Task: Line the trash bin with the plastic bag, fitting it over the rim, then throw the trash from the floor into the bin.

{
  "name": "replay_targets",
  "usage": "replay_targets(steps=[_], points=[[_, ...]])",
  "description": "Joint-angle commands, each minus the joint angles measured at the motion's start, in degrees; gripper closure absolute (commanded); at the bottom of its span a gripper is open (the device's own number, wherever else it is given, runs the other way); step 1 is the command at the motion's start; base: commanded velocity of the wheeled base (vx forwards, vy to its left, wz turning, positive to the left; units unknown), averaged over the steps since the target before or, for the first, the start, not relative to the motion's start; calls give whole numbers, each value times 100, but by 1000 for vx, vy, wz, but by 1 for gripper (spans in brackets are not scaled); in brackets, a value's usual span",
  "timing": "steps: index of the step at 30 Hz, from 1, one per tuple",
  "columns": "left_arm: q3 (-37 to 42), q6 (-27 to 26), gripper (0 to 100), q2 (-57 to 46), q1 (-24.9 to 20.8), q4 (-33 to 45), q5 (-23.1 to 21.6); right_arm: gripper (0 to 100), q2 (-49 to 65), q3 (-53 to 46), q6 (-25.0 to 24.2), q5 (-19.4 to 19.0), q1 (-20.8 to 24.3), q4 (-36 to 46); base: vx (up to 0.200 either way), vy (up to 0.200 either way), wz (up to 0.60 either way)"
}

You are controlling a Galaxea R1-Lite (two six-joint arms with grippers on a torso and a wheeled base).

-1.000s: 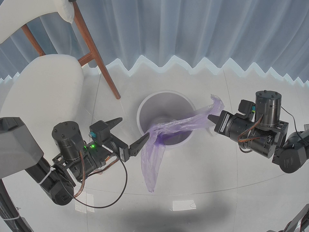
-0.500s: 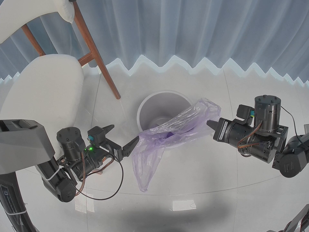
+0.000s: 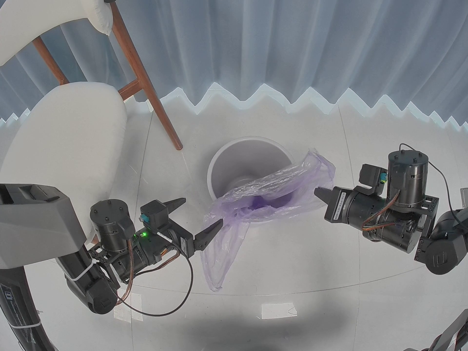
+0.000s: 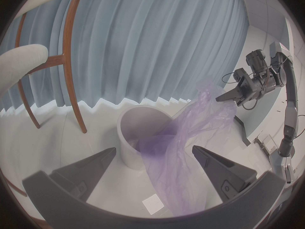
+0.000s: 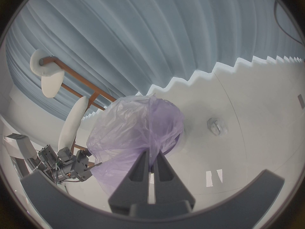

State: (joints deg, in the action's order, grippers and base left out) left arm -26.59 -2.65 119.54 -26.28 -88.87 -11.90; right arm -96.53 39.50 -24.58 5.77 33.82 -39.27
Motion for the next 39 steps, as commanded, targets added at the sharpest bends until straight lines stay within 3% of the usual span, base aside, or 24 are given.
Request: replay_targets(steps=[1, 10, 11, 18, 21, 23, 27, 29, 34, 39], points=[[-66, 1, 0, 236, -8, 1, 21, 100, 64, -83, 32, 56, 90, -11, 0, 0, 0], [-576, 141, 0, 588, 405, 1, 30, 100, 204, -91, 93, 109, 195, -2, 0, 0, 0], [-549, 150, 100, 614, 405, 1, 3, 100, 195, -100, 93, 109, 195, -2, 0, 0, 0], [-628, 326, 100, 605, 317, 1, -6, 100, 178, -83, 93, 100, 152, -2, 0, 0, 0], [-672, 845, 100, 535, 203, 1, -23, 100, 160, -30, 67, 56, 64, -11, 0, 0, 0], [-734, 1284, 100, 289, 176, 28, -58, 100, 213, 23, 23, -164, 20, -2, 0, 0, 0], [-1121, 1346, 100, 192, 211, 256, -111, 100, 345, 76, -170, -594, -112, 24, 0, 0, 0], [-1920, 1390, 100, 175, 352, 959, -146, 100, 301, 357, -408, -1209, -455, 103, 0, 0, 0], [-3019, 1600, 100, 254, 642, 2102, -647, 100, 2, 796, -627, -1983, -1053, 314, 0, 0, 0], [-3836, 1978, 100, 465, 721, 2814, -735, 100, -578, 1429, -619, -2220, -1422, 560, 0, 0, 0]])
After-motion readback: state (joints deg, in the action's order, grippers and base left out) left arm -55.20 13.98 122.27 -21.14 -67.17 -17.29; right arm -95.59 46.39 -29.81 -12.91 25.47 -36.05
